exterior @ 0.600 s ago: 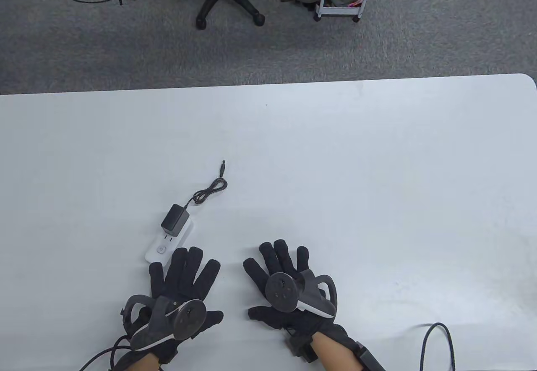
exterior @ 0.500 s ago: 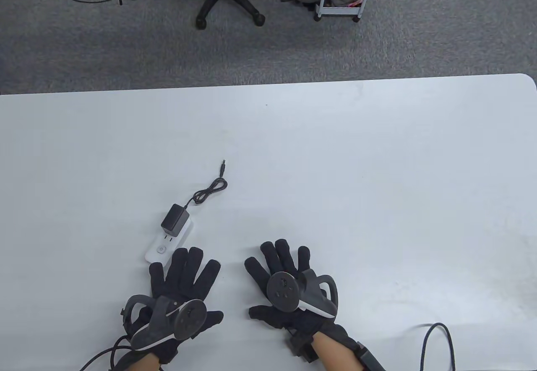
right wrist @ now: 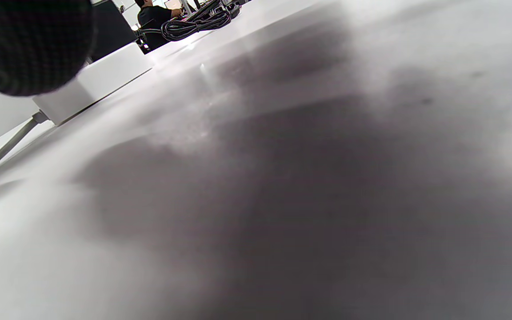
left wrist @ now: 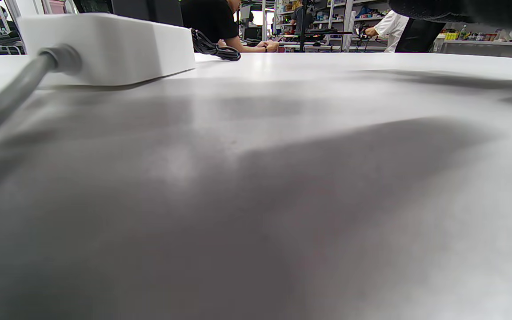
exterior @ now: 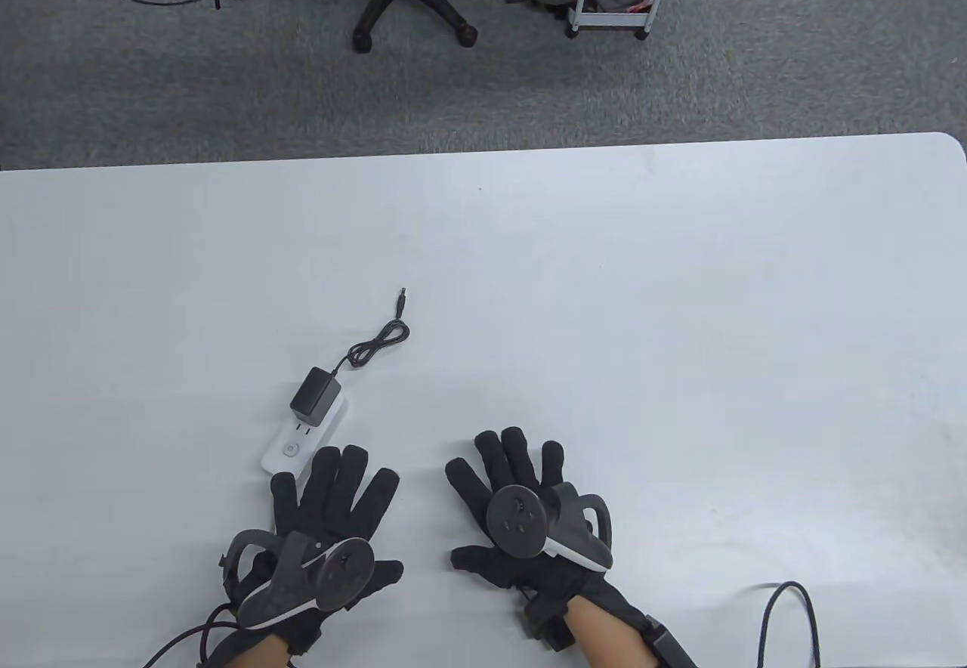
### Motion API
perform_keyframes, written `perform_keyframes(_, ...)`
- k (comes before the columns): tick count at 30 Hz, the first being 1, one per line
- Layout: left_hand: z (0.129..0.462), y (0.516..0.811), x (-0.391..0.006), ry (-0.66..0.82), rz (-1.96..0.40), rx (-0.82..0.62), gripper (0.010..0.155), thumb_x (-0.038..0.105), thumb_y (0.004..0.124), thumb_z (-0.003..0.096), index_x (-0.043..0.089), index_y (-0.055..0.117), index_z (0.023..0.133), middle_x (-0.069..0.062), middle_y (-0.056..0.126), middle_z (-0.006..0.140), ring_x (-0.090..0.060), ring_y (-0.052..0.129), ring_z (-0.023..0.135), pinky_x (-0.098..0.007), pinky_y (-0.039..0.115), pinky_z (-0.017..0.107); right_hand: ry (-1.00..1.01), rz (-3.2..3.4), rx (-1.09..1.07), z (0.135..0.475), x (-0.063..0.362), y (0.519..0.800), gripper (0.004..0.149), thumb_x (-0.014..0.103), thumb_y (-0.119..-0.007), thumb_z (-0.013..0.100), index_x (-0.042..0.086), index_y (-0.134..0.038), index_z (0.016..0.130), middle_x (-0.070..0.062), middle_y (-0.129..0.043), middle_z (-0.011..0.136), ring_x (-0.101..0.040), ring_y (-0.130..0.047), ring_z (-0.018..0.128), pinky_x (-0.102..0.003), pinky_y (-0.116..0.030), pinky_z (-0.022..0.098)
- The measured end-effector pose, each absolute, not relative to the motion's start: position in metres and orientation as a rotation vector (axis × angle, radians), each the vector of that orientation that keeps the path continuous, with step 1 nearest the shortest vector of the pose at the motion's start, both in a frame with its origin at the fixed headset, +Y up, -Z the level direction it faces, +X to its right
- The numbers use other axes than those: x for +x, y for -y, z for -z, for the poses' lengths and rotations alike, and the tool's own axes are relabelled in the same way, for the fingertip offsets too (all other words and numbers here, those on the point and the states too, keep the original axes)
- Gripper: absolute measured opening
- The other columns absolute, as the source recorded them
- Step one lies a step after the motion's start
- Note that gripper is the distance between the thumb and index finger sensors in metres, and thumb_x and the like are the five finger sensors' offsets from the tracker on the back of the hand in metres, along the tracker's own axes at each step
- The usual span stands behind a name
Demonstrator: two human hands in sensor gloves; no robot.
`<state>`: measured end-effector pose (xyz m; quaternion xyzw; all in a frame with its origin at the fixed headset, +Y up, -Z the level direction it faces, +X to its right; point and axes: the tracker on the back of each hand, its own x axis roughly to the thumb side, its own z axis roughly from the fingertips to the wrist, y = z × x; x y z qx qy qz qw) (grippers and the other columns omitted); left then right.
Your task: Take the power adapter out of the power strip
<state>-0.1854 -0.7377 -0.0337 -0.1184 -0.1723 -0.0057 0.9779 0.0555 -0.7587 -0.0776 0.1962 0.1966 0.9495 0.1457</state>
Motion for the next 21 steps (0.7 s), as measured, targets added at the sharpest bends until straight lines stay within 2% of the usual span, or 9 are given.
perform_keyframes(12, 0.0339, 0.7384, -0.1846, 0.348, 0.020, -0.246, 0.100, 0.078, 0.064, 0.0360, 0.036, 0.018, 0.113, -0.007, 0.005, 0.123, -0.044, 0.014, 0.117, -0.076, 0.027, 0.074, -0.530, -2.715, 0.570, 0.0765, 0.0564, 0.7572, 0.093, 0.070, -0.074, 0.031, 0.052, -0.009, 0.095, 0.007, 0.008, 0.110, -0.019, 0.012, 0.102, -0.052, 0.011, 0.067)
perform_keyframes(21, 0.0370, 0.7369, -0.1928, 0.280, 0.040, -0.235, 0.101, 0.080, 0.064, 0.0350, 0.036, 0.019, 0.114, -0.007, 0.008, 0.124, -0.045, 0.017, 0.118, -0.076, 0.029, 0.074, -0.534, -2.700, 0.573, 0.0770, 0.0573, 0.7577, 0.092, 0.069, -0.074, 0.031, 0.052, -0.009, 0.095, 0.007, 0.007, 0.110, -0.019, 0.012, 0.102, -0.053, 0.011, 0.067)
